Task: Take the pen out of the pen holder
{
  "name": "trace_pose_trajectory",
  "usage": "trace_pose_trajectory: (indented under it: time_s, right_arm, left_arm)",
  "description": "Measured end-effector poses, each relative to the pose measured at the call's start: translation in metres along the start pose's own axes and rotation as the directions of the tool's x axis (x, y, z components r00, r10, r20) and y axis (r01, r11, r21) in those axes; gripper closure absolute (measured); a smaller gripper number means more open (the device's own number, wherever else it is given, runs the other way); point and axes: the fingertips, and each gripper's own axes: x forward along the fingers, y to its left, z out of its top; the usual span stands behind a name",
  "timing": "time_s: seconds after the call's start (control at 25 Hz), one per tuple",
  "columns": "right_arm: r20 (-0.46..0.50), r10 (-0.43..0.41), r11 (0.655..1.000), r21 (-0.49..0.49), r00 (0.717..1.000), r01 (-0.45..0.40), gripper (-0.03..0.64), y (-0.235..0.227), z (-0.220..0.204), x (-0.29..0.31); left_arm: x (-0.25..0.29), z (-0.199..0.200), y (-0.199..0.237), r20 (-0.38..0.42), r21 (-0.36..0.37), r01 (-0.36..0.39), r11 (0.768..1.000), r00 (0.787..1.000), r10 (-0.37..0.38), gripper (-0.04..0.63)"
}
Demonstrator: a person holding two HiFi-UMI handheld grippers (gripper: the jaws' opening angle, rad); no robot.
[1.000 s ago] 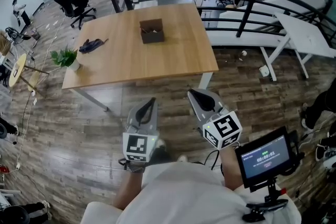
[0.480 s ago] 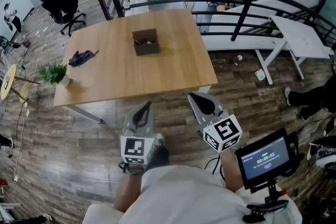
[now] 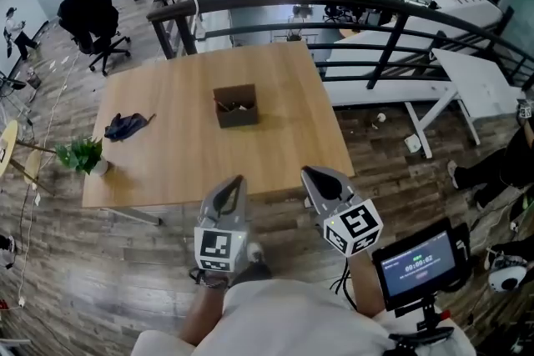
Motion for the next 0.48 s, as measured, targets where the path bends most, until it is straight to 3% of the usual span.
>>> trace_pose_trajectory:
  time_s: [0.48]
  right_arm:
    - [-0.042,-0.008,0.999,-0.034,0.999,0.007,0.614,-0.006,-0.004,0.076]
  left_arm:
    - [0.036,-0.026,0.057,-0.014,-0.024,0.004,1.000,1.000,-0.005,0.597]
